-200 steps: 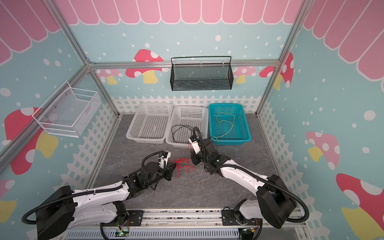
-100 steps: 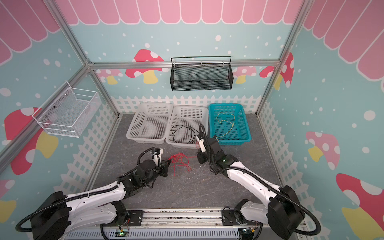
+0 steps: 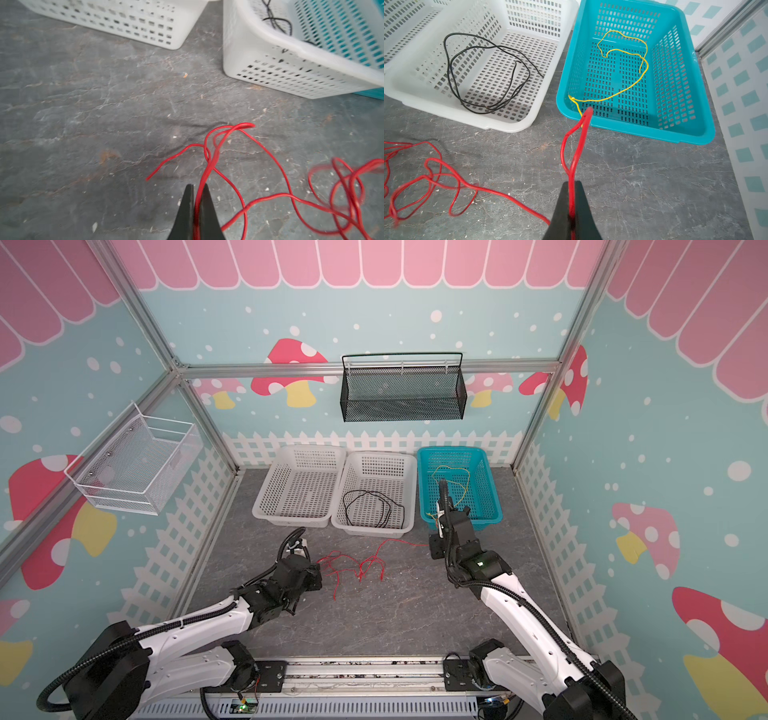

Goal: Untangle and sort cables by color
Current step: Untie the cable.

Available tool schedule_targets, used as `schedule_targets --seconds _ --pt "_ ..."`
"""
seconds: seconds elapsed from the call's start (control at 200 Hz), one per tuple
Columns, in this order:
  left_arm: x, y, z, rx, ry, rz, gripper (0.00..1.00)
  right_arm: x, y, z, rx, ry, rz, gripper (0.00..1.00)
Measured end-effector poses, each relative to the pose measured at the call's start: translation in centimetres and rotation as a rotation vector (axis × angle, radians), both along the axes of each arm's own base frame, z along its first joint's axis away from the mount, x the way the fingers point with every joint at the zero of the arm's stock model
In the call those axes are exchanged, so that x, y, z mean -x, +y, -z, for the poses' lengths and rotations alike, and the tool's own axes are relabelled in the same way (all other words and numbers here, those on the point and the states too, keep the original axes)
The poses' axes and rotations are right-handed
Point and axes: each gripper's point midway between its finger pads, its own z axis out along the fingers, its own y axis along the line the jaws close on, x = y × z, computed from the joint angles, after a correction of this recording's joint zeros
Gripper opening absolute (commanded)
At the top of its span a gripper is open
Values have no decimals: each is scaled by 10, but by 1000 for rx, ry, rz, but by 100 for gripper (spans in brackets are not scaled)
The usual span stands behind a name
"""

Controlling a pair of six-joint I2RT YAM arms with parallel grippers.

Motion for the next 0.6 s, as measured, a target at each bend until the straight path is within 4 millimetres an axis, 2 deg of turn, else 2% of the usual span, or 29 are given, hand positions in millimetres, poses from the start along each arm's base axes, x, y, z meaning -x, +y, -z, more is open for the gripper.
schedule_targets --seconds 0.35,0.595 --pt "-2 20 -3 6 21 -98 0 8 -29 -40 58 -66 92 0" --pt "-11 40 -9 4 61 -203 0 12 -38 -53 87 -78 120 0"
